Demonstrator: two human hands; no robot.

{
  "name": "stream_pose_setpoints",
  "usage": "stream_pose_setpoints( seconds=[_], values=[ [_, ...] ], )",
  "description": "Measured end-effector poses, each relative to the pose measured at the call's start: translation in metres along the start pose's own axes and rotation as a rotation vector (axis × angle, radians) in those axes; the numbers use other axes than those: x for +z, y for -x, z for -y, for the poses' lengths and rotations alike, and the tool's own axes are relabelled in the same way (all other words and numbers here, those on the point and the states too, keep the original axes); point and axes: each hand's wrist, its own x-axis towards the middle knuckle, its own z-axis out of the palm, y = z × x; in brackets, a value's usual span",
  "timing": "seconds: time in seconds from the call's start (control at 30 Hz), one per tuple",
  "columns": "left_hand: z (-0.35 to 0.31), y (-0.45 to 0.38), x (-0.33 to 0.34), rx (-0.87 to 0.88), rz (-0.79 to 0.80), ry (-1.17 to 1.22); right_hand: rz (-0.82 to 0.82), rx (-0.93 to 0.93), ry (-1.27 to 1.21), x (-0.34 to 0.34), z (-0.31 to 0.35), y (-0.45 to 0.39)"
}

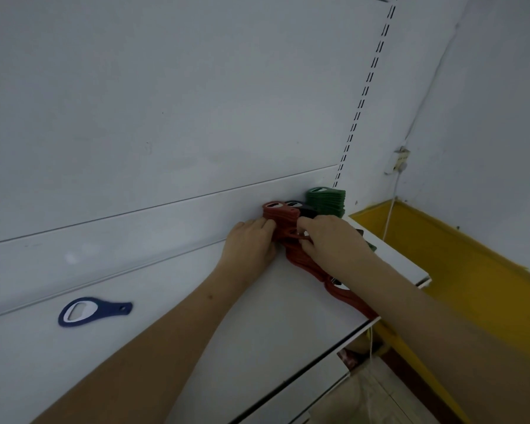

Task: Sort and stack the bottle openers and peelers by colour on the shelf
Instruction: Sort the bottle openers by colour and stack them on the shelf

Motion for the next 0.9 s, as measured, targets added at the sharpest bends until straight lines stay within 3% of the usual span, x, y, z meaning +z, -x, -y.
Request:
stream_pose_setpoints(
  seconds=[0.27,0.5,0.67,0.9],
  values=[
    [0.008,0.001,0.0,0.15,-0.025,0.049,0.087,0.033,-0.21,-0.008,-0.013,-0.008],
    [0.01,0.004,0.004,0.199,-0.182,-0.002,0.155,0.115,-0.262,-0.04,-0.023,-0.012],
    [0.009,0.004,0.008,0.163,-0.233,0.008,-0.012,0.335,-0.292,-0.06,-0.036,0.057],
    [0.008,0.004,0.009,0.181,-0.259,-0.013,0.078,0.449,-0.259,-0.017,-0.019,0.108]
  ],
)
